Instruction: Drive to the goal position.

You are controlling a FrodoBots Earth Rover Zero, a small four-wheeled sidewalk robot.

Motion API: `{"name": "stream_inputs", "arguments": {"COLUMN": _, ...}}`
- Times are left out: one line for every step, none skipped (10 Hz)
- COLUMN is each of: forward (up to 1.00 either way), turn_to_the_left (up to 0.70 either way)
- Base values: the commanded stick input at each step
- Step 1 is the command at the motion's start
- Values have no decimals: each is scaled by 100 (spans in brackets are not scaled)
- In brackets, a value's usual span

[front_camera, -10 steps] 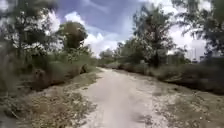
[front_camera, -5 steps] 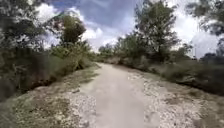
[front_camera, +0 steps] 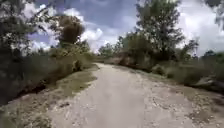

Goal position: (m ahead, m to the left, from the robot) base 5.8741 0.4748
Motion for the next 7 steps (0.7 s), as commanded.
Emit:
{"name": "stream_inputs", "arguments": {"forward": 85, "turn_to_the_left": 0}}
{"name": "stream_inputs", "arguments": {"forward": 85, "turn_to_the_left": 0}}
{"name": "stream_inputs", "arguments": {"forward": 85, "turn_to_the_left": 0}}
{"name": "stream_inputs", "arguments": {"forward": 85, "turn_to_the_left": 0}}
{"name": "stream_inputs", "arguments": {"forward": 85, "turn_to_the_left": 0}}
{"name": "stream_inputs", "arguments": {"forward": 85, "turn_to_the_left": 0}}
{"name": "stream_inputs", "arguments": {"forward": 85, "turn_to_the_left": 0}}
